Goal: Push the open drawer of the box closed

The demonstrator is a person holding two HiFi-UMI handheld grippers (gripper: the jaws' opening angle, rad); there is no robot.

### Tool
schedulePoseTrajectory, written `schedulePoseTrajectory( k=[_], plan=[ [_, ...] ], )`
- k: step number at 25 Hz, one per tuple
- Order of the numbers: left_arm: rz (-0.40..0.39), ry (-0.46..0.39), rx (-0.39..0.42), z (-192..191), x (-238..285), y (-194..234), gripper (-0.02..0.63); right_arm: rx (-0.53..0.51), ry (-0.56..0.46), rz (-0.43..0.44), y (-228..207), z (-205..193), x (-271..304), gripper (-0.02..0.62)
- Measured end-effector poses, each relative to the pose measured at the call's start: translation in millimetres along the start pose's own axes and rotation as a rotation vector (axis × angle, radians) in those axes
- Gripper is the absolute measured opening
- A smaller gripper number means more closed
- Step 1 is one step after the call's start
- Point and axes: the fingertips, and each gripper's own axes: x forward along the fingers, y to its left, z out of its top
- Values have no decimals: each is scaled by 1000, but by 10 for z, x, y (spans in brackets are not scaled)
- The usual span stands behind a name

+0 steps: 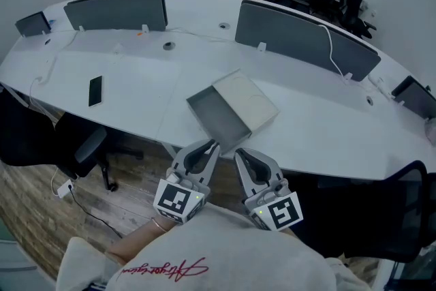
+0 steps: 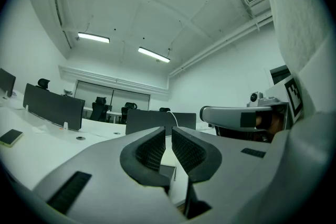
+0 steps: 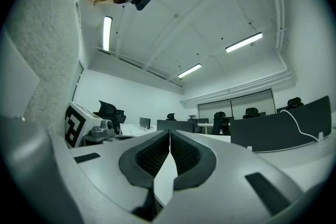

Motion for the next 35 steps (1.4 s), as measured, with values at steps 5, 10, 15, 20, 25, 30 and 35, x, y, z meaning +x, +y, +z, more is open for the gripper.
schedulePoseTrajectory(
  k=[5, 10, 15, 20, 25, 30, 35],
  plan=[
    [8, 26, 3, -51, -8, -6, 51, 14, 2, -15, -30, -70, -1, 18],
    [-2, 45, -15, -109, 10, -14, 51, 40, -13, -9, -14, -55, 11, 18],
    [45, 45, -9, -179, 6, 122, 51, 13, -4, 0, 28, -49, 8, 18],
    [170, 78, -17, -363, -27, 438, 51, 31, -9, 6, 52, -70, -29, 18],
    [269, 94, -52, -579, -14, 724, 58, 32, 1, 15, 45, -95, -66, 18],
    [252, 203, -9, -1024, 168, 982, 120, 24, 4, 20, 50, -92, -81, 18],
    [159, 385, 261, -1578, 350, 1181, 153, 25, 3, 17, 25, -90, -132, 18]
  ],
)
